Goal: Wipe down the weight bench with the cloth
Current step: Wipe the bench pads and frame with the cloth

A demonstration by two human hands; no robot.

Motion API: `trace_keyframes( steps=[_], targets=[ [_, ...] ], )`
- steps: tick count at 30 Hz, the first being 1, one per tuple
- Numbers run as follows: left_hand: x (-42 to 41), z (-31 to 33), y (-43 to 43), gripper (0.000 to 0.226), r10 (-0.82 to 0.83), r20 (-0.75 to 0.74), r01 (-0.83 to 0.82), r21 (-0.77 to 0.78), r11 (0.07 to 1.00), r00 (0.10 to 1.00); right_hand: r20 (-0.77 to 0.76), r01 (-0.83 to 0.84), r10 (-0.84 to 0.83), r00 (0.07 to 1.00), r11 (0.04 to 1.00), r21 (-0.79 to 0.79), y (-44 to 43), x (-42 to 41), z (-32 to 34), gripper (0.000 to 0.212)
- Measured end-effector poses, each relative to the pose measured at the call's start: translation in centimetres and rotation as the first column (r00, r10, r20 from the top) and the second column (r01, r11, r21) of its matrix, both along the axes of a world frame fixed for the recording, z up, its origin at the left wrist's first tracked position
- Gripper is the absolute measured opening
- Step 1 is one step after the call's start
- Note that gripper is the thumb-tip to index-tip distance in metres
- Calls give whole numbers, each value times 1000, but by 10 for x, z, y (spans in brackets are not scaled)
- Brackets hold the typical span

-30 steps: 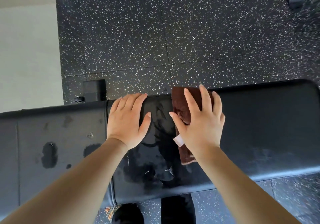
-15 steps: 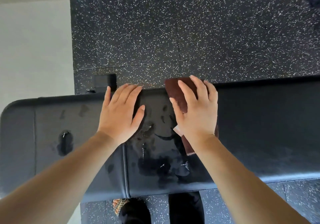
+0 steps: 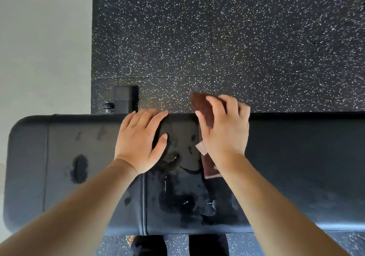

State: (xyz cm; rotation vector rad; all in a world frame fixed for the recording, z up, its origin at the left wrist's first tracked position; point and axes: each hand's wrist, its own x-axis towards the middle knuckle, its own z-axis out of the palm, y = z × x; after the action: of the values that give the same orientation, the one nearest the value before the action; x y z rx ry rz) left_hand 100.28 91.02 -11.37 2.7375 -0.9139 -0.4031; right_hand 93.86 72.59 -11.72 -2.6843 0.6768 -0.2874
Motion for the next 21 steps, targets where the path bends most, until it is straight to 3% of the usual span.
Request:
trace_keyframes(
  steps=[11, 17, 21],
  targets=[
    [-1, -4, 3, 52, -12, 35, 13, -13, 1000, 999, -21, 33, -35, 999, 996, -86, 25, -45, 1, 55],
    [-5, -3, 28, 54, -103, 9, 103, -20, 994, 995, 47, 64, -61, 997, 994, -86, 47, -68, 2, 42],
    [-20, -5, 63, 51, -120, 48, 122, -40, 992, 992, 108, 61, -57, 993, 998, -35, 52, -35, 3, 41]
  ],
)
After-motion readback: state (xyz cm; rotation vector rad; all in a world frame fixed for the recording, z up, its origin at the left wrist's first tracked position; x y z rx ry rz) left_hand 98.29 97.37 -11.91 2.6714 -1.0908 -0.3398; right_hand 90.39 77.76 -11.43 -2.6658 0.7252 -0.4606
